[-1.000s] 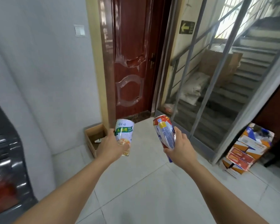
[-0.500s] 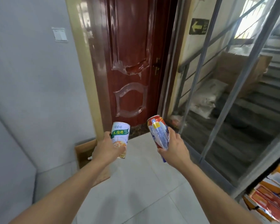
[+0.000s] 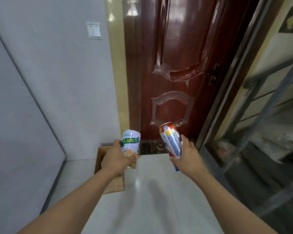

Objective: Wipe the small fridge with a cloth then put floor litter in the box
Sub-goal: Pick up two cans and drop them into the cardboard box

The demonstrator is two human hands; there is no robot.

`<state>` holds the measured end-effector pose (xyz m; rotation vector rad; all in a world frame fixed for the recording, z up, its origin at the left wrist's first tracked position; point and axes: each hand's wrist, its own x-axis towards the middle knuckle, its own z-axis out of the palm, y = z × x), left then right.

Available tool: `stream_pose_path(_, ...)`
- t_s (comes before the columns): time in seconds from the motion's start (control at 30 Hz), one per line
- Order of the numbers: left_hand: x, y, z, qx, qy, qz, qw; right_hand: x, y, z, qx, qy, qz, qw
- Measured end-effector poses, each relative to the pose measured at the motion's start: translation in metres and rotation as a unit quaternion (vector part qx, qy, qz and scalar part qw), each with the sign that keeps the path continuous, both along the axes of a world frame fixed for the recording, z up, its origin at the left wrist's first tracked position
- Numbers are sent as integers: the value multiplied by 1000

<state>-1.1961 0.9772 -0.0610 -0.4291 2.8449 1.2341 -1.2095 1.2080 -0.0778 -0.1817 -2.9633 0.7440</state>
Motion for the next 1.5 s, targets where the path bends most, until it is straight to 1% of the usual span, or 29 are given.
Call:
stream_pose_path(0.3, -125, 1, -33, 40, 5, 84, 996, -148, -1, -1, 0, -5, 105, 995)
stream_pose_path(0.47, -175, -10, -40, 22, 4, 132, 991, -219, -19, -4, -17, -26, 159, 987)
stream_pose_path(0.67, -223, -21, -60, 19, -21, 220, 975, -308, -54, -20, -16, -43, 251, 967)
stream_pose_path(0.8, -256, -21, -72, 33, -31, 303, 952, -370, -76, -35, -29, -58, 335, 940)
stream_pose_path(1.0, -292, -7, -83, 53, -49, 420, 905, -452, -102, -53, -14, -73, 459, 885)
stream_pose_path(1.1, -300, -3, -91, 66, -66, 466, 880, -479, -116, -65, -6, -88, 501, 861)
stream_pose_path(1.3, -301, -12, -120, 110, -81, 542, 829, -508, -164, -98, 23, -128, 552, 823)
stream_pose_path(1.5, -322, -41, -166, 173, -99, 581, 789, -528, -215, -145, 55, -156, 584, 795)
